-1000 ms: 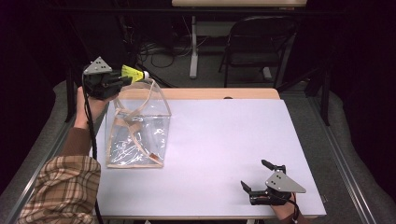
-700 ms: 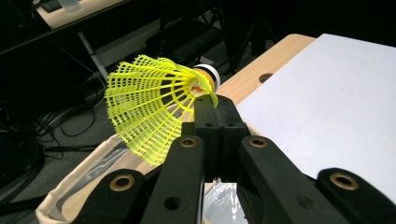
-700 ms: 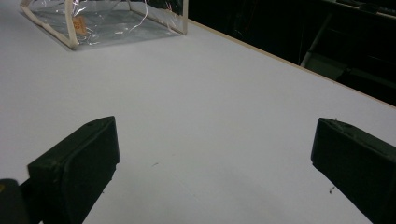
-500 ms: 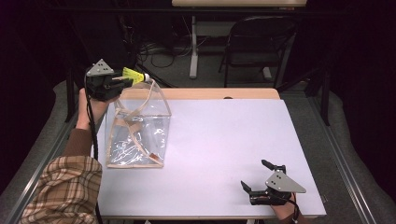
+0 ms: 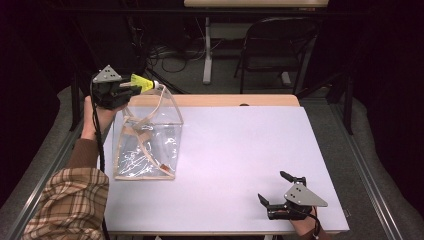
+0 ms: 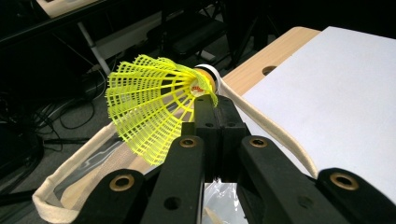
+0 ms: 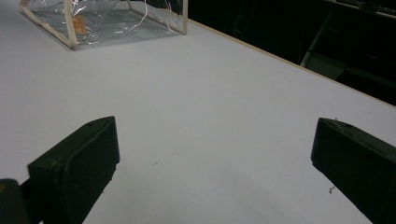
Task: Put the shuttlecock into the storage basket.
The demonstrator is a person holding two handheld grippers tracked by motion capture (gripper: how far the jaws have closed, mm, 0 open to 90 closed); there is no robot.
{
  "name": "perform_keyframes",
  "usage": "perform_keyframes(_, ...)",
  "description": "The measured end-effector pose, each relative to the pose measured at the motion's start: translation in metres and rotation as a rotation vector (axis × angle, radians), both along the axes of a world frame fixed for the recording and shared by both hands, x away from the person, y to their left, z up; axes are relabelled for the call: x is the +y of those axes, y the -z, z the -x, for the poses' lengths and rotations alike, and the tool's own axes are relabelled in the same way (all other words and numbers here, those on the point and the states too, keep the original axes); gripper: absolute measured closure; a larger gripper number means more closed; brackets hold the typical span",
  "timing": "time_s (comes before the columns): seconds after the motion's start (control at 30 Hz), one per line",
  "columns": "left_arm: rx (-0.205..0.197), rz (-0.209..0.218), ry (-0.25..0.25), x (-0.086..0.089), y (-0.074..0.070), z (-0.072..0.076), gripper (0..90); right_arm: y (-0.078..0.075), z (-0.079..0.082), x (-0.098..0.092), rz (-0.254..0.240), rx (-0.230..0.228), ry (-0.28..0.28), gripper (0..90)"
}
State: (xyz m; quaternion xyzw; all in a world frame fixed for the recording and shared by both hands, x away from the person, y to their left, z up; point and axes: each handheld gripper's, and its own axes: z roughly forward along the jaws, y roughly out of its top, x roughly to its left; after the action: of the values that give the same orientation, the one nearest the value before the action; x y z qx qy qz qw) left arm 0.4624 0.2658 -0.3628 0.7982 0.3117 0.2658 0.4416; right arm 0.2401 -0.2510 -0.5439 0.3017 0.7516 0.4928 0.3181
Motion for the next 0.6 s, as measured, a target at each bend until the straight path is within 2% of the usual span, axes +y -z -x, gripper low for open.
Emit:
perform_keyframes(0.17, 0.006, 0.0, -0.002, 0.001, 0.003, -0.001, 89.9, 0.0, 0.0, 0.0, -0.001, -0.001, 0.0, 0.6)
perform_keyframes(0.3, 0.008, 0.019, -0.005, 0.003, 0.005, -0.001, 89.9, 0.0, 0.0, 0.0, 0.0, 0.0, 0.0, 0.6)
perform_keyframes(0.6, 0.022, -0.011, -0.008, 0.002, 0.011, -0.002, 89.9, 0.0, 0.0, 0.0, -0.002, -0.001, -0.001, 0.6)
